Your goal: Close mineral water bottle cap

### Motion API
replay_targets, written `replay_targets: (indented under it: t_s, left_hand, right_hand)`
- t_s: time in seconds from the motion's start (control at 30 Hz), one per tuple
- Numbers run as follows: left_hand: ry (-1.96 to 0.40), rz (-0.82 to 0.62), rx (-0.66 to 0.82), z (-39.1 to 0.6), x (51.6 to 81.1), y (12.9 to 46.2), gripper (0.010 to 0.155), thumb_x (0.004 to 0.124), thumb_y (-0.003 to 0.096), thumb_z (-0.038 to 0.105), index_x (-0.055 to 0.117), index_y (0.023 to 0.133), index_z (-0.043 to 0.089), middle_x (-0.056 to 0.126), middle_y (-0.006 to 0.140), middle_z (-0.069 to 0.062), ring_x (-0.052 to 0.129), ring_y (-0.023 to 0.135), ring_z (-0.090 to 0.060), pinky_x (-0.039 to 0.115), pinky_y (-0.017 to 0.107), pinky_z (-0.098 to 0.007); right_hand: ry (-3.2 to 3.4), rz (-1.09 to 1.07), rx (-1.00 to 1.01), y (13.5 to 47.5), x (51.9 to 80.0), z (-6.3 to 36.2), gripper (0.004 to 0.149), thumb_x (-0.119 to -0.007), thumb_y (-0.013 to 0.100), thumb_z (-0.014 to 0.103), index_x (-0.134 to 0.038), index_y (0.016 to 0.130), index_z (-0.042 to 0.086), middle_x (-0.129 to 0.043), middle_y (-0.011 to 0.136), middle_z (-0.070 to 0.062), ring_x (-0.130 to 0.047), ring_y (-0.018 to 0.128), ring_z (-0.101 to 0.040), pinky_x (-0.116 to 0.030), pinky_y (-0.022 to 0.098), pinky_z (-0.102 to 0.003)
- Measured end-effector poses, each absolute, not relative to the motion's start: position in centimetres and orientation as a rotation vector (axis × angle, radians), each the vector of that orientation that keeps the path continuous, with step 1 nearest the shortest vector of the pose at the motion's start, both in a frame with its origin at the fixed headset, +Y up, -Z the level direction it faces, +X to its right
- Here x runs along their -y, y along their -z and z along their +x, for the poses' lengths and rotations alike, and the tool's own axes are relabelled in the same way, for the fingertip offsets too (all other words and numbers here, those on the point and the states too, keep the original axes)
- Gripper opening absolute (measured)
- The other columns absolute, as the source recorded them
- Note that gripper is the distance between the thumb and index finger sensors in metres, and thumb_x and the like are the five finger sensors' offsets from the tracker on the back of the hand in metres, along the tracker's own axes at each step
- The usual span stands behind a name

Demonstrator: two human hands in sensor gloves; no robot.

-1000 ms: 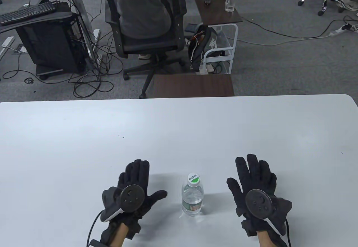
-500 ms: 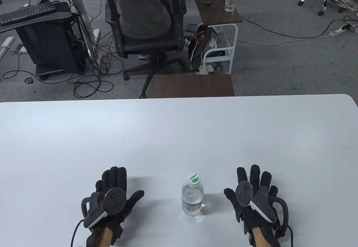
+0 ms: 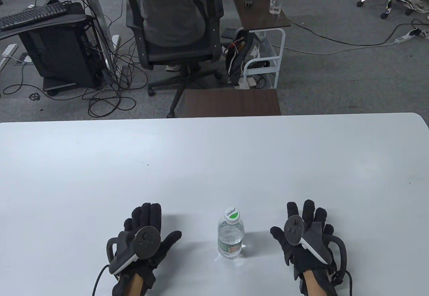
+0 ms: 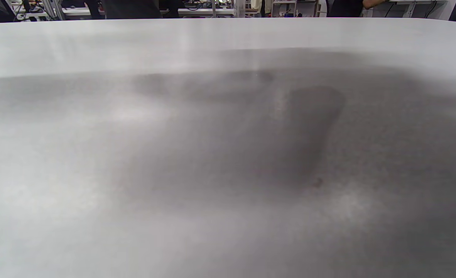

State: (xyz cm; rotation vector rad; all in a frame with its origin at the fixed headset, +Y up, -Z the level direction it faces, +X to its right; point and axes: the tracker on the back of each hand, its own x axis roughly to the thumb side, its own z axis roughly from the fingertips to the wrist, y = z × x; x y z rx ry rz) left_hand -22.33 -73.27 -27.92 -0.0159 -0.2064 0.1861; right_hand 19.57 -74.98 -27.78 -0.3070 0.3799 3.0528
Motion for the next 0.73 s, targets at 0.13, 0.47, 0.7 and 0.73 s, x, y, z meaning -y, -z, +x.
replay_targets:
  t_s: [0.13,0.47,0.7,0.73]
  left_hand:
    - [-0.190,0.019,0.200,-22.43,73.08,27.90,0.098,0.052,0.0506,0.073,0.020,0.116,0.007,0.028,0.118,-0.031,0.035,0.106,-0.063,0.037,0.071,-0.072]
    - [-0.186,0.015,0.191,-22.48,73.13,27.83,0.098,0.051,0.0509,0.073,0.013,0.115,0.009,0.026,0.117,-0.031,0.034,0.106,-0.063,0.037,0.071,-0.072]
    - [-0.172,0.006,0.191,-22.33,73.15,27.77,0.098,0.051,0.0509,0.073,0.012,0.115,0.010,0.026,0.117,-0.031,0.034,0.106,-0.063,0.036,0.071,-0.072]
    - [-0.170,0.003,0.190,-22.31,73.15,27.78,0.098,0.051,0.0509,0.073,0.012,0.115,0.010,0.026,0.117,-0.031,0.034,0.106,-0.063,0.037,0.071,-0.072]
  right_hand:
    - [-3.051,-0.311,-0.390,27.82,75.01,19.51,0.087,-0.041,0.046,0.076,-0.002,0.111,0.034,0.006,0.115,-0.017,-0.004,0.106,-0.052,-0.032,0.076,-0.072]
    - [-3.064,-0.292,-0.380,27.83,74.94,19.08,0.087,-0.042,0.046,0.076,-0.002,0.111,0.034,0.007,0.114,-0.017,-0.004,0.106,-0.051,-0.032,0.076,-0.071]
    - [-3.038,-0.307,-0.380,28.01,75.12,19.56,0.087,-0.045,0.047,0.076,-0.003,0.112,0.034,0.006,0.115,-0.017,-0.005,0.107,-0.051,-0.032,0.077,-0.071]
    - [-3.029,-0.301,-0.385,28.07,75.20,19.58,0.087,-0.046,0.048,0.075,-0.004,0.112,0.034,0.006,0.115,-0.017,-0.005,0.107,-0.050,-0.032,0.077,-0.070]
